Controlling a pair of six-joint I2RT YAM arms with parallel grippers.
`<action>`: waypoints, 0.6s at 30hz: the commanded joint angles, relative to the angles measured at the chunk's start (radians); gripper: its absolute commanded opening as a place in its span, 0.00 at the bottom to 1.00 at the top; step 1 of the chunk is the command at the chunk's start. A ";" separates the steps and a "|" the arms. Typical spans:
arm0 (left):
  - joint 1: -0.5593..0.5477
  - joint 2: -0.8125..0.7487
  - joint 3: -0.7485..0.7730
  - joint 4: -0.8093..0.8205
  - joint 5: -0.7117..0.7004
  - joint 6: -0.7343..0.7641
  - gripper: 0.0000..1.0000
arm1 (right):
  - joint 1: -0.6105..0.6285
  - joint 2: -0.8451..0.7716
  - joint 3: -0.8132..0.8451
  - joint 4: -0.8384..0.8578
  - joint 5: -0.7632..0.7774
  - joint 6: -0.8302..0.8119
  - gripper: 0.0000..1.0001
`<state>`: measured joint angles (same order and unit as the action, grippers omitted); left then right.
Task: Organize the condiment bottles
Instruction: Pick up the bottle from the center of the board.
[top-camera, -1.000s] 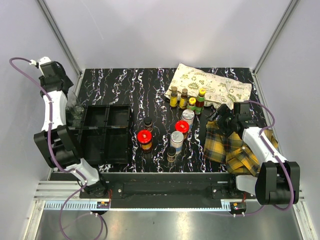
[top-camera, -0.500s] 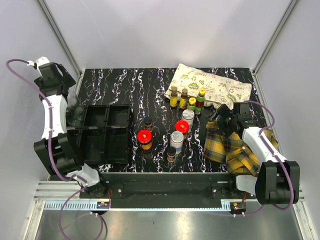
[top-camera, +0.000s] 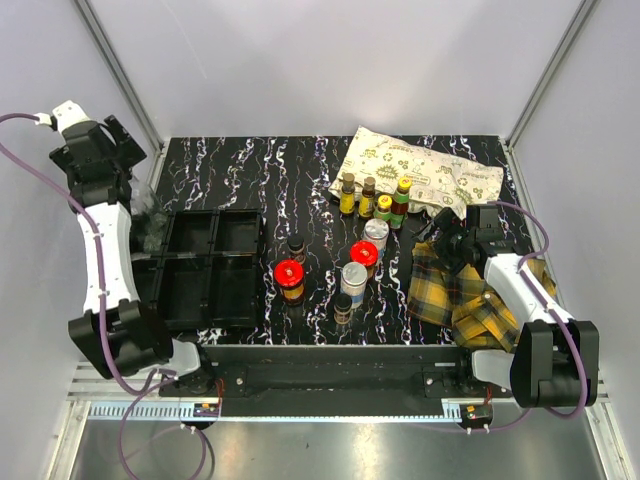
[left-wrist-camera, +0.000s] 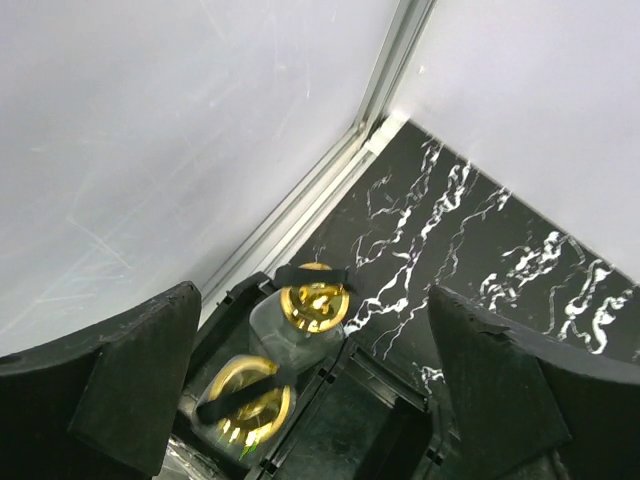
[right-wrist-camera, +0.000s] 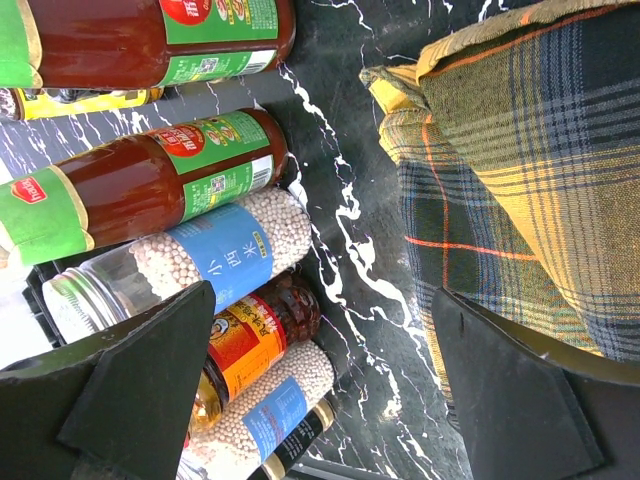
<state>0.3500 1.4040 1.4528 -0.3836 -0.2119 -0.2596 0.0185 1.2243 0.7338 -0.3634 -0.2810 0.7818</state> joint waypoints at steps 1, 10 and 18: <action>-0.008 -0.098 0.044 0.040 0.020 0.006 0.99 | -0.003 -0.040 -0.002 0.027 0.012 -0.009 1.00; -0.029 -0.223 0.057 0.003 0.097 0.016 0.99 | -0.002 -0.081 -0.024 0.021 0.022 -0.015 1.00; -0.113 -0.339 -0.041 -0.054 0.236 0.016 0.99 | -0.003 -0.103 -0.028 -0.011 0.034 -0.070 1.00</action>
<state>0.2867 1.1236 1.4574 -0.4221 -0.0784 -0.2527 0.0185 1.1553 0.7071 -0.3649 -0.2718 0.7582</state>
